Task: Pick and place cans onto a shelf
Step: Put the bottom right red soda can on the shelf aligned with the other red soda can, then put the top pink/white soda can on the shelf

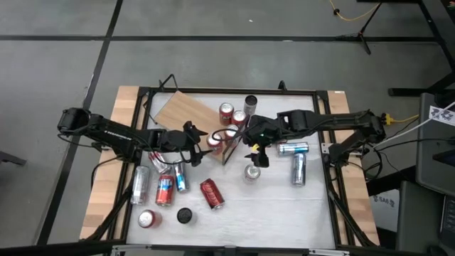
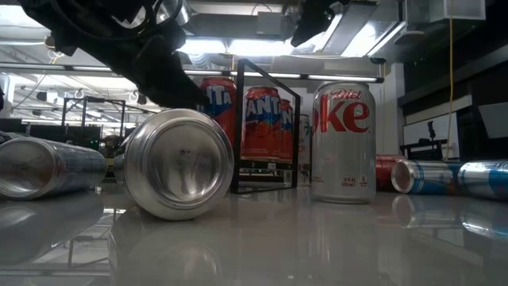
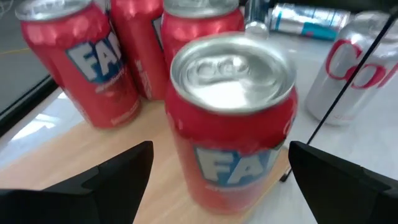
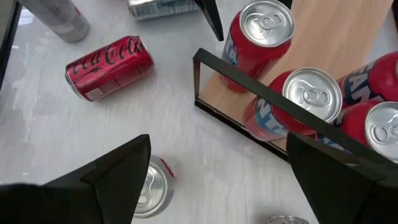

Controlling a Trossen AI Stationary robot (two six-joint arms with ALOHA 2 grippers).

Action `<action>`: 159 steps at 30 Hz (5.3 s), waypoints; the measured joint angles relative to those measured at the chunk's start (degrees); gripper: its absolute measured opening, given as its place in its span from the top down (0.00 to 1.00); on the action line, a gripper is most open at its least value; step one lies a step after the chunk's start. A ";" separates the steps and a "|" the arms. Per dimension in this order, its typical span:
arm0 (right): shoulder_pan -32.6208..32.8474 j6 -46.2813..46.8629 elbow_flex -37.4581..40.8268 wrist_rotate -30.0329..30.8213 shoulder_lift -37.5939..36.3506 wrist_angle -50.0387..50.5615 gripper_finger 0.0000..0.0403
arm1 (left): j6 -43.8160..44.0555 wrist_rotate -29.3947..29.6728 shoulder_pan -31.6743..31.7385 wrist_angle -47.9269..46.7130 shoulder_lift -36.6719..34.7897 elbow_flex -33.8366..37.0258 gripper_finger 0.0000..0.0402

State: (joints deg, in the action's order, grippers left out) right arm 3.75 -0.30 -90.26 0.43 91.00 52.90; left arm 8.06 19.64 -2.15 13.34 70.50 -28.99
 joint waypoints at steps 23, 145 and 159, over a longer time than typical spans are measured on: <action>0.00 0.00 -0.01 0.00 0.00 -0.17 0.10 | -2.30 -0.92 0.00 3.68 0.00 0.00 0.09; 0.00 5.55 24.79 1.53 -17.42 -9.68 0.10 | 3.49 12.61 6.45 28.21 15.15 -0.03 0.20; 0.00 5.55 24.79 1.53 -17.42 -9.65 0.10 | 3.46 12.45 5.49 28.53 14.56 -0.02 0.10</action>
State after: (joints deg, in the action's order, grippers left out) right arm 3.75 5.26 -65.47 1.96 73.58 43.24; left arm 11.52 32.09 3.33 41.87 85.06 -29.01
